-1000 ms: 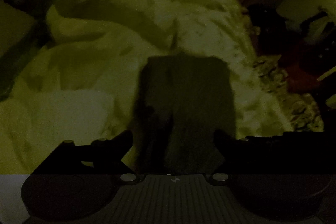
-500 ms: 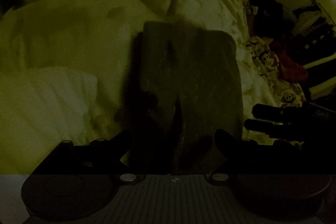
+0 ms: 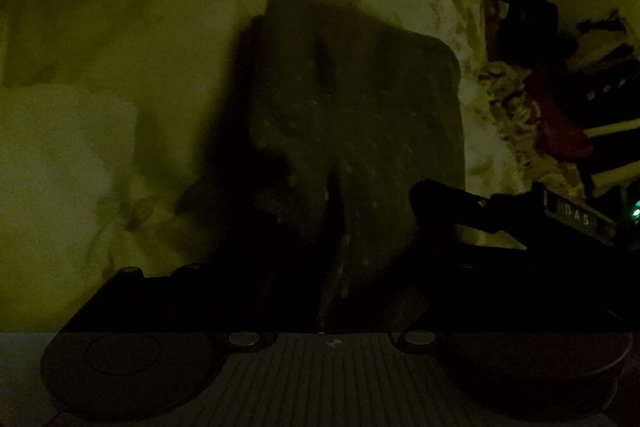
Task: Fold small clothes
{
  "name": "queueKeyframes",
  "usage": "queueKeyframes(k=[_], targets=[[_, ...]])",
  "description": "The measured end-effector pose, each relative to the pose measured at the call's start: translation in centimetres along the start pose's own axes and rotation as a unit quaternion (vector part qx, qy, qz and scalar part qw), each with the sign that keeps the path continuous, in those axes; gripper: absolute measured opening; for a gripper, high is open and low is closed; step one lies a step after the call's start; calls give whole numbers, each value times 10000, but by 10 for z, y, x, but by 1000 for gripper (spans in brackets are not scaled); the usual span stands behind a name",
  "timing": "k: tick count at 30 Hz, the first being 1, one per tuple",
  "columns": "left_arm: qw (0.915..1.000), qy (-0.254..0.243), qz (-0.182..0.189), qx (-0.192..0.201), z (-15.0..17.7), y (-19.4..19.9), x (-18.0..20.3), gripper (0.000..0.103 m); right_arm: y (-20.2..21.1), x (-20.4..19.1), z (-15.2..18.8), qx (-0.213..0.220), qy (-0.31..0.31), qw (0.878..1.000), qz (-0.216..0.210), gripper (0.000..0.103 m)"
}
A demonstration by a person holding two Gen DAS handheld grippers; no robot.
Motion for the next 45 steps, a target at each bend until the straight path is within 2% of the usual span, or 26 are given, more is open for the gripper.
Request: queueKeyframes(k=[4,9,18,29,34,41,45], targets=[[9998,-23,-213,14,0,-5,7,103,-7,-4,2,37,65,9999,72,64],[9995,-87,-302,1,0,-6,10,103,-8,-2,3,116,-20,9998,150,49],[9981,-310,-536,24,3,-3,23,103,-1,-9,11,421,-28,9986,334,35],[9972,-575,-458,136,16,8,63,103,37,-12,21,767,-64,9960,444,31],[9977,-604,-280,138,32,11,84,101,65,-3,32,955,-158,9939,522,30],[9978,-621,-134,163,54,16,118,100,106,-6,49,1192,223,9899,740,29],[9957,-922,-32,88,57,19,151,100,138,-1,53,1375,69,9879,717,28]])
Point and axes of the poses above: each gripper's, at about its wrist camera, not at the fingertips, and y roughly against the way its jaws point, x to its right, z to its underside, the point moved 4 cm from there along -y, roughly the way its jaws point, and after that the axes turned 4 degrees about z, right-handed, at the moved point
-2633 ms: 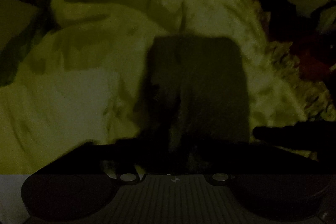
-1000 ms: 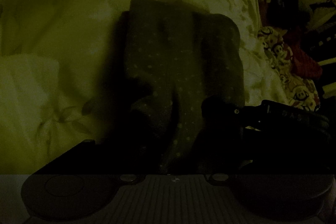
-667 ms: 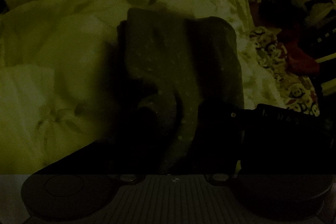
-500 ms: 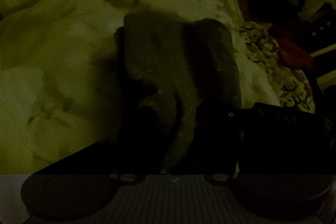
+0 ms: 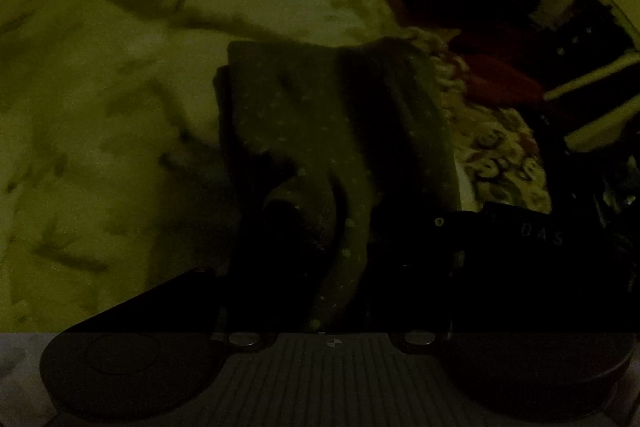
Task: Fold small clothes
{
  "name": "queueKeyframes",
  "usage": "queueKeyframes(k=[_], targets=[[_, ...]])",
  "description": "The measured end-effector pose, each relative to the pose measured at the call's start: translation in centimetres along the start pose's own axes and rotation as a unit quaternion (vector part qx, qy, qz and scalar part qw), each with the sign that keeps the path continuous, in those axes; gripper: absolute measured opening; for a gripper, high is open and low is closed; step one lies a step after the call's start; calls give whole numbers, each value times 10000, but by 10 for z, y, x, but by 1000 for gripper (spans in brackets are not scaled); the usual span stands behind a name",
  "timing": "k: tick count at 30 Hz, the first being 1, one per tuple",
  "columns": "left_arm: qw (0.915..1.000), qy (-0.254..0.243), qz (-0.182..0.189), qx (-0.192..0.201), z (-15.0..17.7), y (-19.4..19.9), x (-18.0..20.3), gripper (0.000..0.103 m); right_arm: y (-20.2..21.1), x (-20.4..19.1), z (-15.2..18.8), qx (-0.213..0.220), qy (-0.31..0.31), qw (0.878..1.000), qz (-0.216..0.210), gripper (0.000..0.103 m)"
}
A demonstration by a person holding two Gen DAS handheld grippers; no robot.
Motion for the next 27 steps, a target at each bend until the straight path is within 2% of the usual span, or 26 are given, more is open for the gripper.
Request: queueKeyframes(k=[6,10,17,21,24,27], targets=[[9973,-617,346,-217,-11,-3,71,100,66,16,-13,494,-389,9979,148,28],[9900,-1187,596,-474,-12,-13,132,100,117,38,-22,895,-702,9930,328,28],[9671,-2038,1124,-1030,3,-49,235,100,216,103,-27,1542,-1473,9746,682,28],[9524,-2374,1320,-1385,18,-76,280,100,255,144,-22,1787,-2079,9584,797,28],[9422,-2666,1252,-1596,28,-95,298,100,270,167,-17,1865,-2331,9504,870,28],[9360,-2835,1137,-1748,33,-109,310,100,272,190,-11,1834,-2763,9400,803,28]])
Point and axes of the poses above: each gripper's, at about its wrist camera, not at the fingertips, and y roughly against the way its jaws point, x to its right, z to its underside, the point moved 4 cm from there along -y, roughly the way its jaws point, and after that the axes turned 4 degrees about z, right-handed, at the moved point
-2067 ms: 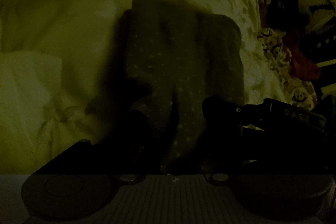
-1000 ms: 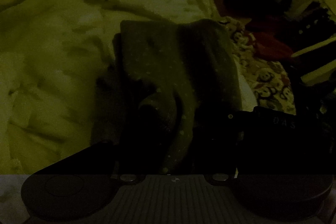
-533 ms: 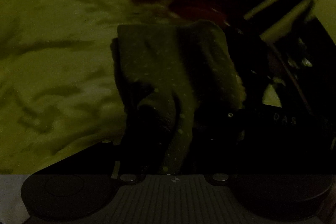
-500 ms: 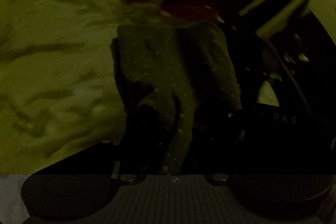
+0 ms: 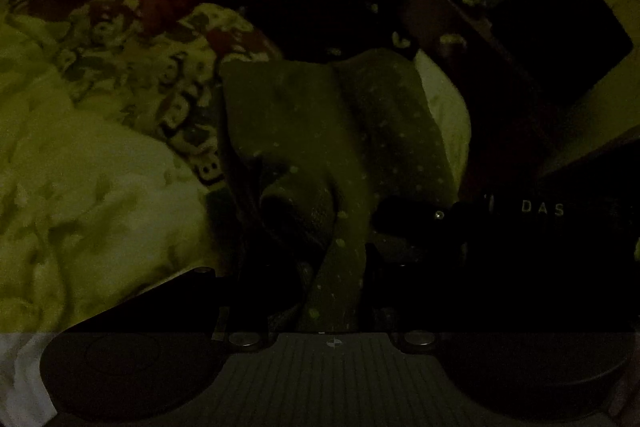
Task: Fold small clothes
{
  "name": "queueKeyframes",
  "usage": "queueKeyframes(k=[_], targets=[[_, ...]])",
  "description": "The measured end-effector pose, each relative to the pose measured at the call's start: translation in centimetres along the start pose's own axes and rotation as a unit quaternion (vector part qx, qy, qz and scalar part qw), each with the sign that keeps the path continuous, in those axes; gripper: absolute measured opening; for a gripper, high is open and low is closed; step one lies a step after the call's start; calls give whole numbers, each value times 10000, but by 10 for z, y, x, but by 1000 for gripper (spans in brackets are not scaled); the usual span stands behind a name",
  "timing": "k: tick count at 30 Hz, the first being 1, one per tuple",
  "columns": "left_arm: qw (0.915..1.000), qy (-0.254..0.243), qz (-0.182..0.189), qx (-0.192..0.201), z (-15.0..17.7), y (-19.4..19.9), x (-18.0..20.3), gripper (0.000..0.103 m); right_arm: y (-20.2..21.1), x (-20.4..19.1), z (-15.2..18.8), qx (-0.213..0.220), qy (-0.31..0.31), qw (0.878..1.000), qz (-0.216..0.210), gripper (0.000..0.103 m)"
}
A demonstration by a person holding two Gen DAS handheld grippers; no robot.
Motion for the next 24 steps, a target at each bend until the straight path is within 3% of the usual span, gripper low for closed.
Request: queueKeyframes(k=[17,24], targets=[[9953,-408,-594,-654,4,-35,-16,103,-33,54,4,-283,-1043,9940,177,28],[9937,-394,-800,-682,12,-22,-27,103,-35,53,5,-313,-862,9954,263,29]])
Point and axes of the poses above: each gripper's, at about its wrist camera, not at the fingertips, and y roughly against the way its jaws point, x to its right, z to its underside, the point moved 4 cm from there along -y, roughly the way its jaws point, and after that the axes turned 4 degrees about z, right-handed, at the moved point
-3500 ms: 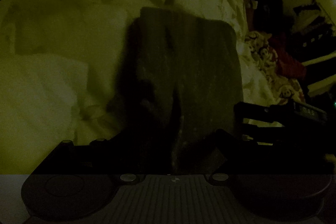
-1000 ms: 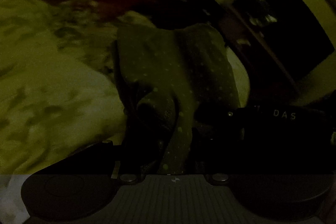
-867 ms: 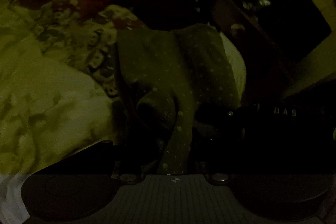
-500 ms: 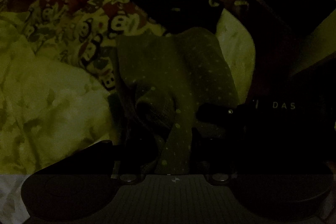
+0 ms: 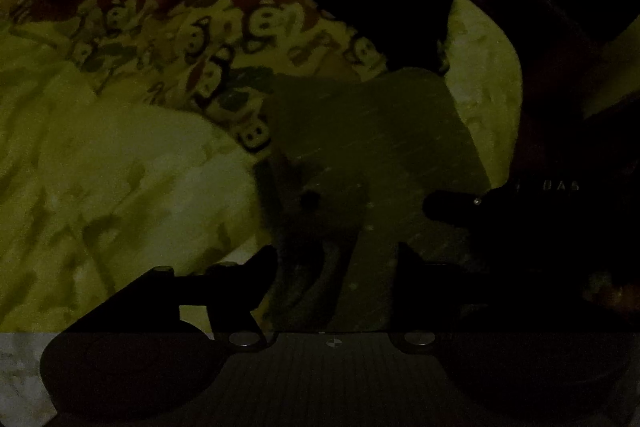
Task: Fold small clothes
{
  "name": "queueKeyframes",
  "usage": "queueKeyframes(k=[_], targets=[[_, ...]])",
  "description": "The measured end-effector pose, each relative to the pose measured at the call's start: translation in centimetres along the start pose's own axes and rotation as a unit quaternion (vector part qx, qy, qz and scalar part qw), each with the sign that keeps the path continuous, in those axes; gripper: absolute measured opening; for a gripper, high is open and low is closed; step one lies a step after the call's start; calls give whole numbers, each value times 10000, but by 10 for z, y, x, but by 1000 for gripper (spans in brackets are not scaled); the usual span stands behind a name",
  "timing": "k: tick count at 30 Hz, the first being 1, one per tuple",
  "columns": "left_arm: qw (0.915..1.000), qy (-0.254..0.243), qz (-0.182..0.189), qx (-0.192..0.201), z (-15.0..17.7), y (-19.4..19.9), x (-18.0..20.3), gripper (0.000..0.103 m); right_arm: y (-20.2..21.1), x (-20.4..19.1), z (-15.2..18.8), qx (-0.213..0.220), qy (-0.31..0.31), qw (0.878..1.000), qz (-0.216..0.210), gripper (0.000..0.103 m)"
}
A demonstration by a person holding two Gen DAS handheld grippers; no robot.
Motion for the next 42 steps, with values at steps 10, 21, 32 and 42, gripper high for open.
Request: queueKeyframes(k=[10,21,32,42], targets=[[9994,110,-321,13,9,15,-13,103,2,-6,-3,122,446,9982,383,48],[9934,-482,119,1037,-5,57,28,103,56,-62,9,785,3297,9397,456,33],[9961,-854,-38,236,11,5,25,96,38,-61,46,73,4241,9034,626,27],[9968,-794,-48,-122,16,-17,17,96,18,-52,60,-140,4752,8736,1044,27]])
Point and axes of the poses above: each gripper's, at about its wrist camera, not at the fingertips, and y roughly against the way its jaws point, x to its right, z to its underside, the point moved 4 cm from there along -y, roughly the way its jaws point, and after that the axes turned 4 degrees about z, right-handed, at the moved point
